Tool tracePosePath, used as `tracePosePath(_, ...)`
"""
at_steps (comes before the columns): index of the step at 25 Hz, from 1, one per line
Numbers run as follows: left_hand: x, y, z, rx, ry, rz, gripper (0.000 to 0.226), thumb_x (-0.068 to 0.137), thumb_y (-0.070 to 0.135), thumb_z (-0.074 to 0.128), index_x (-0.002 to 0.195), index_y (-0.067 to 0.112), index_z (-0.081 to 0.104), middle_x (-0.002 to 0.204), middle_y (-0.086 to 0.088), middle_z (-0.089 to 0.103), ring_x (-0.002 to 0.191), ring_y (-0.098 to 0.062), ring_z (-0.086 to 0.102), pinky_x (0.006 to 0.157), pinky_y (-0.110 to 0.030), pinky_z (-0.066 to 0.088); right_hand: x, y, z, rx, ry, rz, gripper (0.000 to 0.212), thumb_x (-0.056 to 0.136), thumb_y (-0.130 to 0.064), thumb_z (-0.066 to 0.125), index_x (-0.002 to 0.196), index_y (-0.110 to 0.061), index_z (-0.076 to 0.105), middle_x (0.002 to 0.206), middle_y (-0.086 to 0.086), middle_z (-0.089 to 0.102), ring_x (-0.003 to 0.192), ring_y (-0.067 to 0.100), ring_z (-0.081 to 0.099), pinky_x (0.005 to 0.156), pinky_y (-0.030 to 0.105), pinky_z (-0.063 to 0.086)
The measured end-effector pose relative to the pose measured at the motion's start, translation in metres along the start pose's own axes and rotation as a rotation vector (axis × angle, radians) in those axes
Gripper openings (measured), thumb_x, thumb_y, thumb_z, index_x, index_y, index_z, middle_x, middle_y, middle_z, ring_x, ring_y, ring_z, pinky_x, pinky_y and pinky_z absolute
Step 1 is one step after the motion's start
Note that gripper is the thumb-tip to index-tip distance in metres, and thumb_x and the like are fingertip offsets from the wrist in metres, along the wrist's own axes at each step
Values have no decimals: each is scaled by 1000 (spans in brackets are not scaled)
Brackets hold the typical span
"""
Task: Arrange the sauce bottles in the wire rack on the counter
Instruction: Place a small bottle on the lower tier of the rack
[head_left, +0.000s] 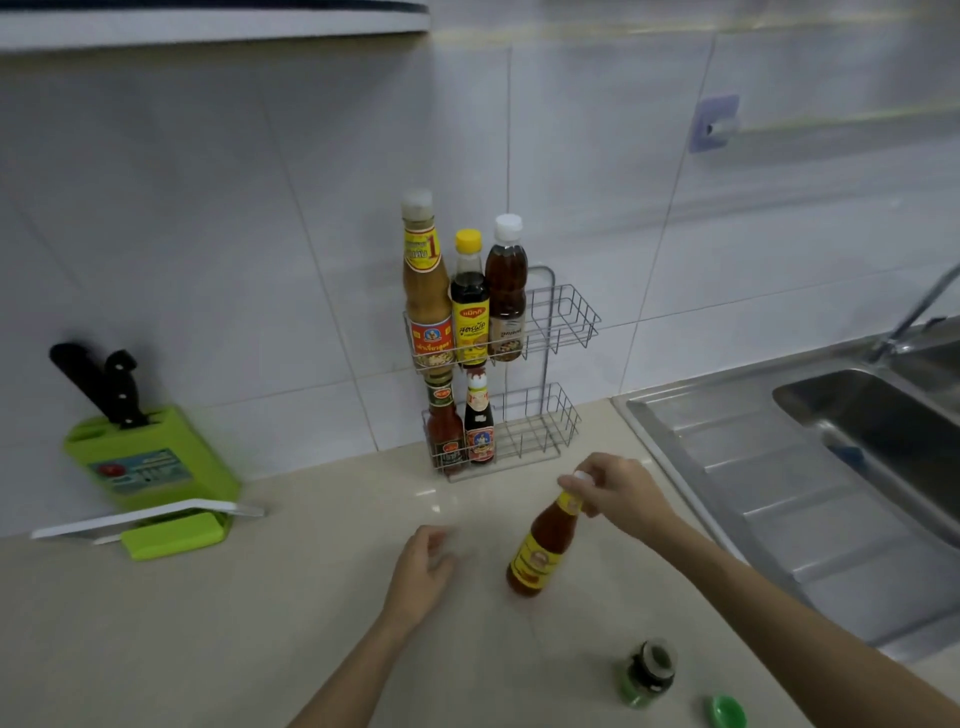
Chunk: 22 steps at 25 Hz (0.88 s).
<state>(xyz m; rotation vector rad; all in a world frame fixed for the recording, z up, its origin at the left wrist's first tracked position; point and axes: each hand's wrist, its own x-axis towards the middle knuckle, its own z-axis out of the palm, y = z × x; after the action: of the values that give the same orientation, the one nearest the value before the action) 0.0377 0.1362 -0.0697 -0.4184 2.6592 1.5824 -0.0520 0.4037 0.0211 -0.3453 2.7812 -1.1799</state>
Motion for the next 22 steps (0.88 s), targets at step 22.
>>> tracePosePath(22,110,37,-1,-138,88,-12,70,85,-13,44,148,17,32,137,12,44,127,-1,40,102,-13,32,146,-8,17,327,259,3,29,78,-39,75,102,-23,68,84,-7,68,78,4,63,67,23,50)
